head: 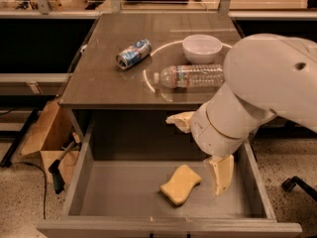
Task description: Pick sponge from top drawer and place on counter
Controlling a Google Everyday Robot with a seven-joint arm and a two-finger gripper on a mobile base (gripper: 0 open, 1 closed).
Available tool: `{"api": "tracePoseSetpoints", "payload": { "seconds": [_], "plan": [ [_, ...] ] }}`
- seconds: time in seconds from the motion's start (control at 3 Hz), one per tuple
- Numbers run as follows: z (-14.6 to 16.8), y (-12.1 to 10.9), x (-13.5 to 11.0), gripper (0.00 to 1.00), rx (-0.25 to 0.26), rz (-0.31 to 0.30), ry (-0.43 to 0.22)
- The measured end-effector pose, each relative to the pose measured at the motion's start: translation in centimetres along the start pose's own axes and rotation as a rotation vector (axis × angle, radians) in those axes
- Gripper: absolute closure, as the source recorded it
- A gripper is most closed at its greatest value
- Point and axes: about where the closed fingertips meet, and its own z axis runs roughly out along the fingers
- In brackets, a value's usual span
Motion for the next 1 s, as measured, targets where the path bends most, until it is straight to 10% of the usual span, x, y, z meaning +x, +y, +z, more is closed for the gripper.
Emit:
{"api": "tracePoseSetpoints", "payload": {
  "seconds": [1.0],
  "plan": [
    [4.0, -4.0, -1.0, 0.0, 0.012, -0.004, 0.013]
  ]
}}
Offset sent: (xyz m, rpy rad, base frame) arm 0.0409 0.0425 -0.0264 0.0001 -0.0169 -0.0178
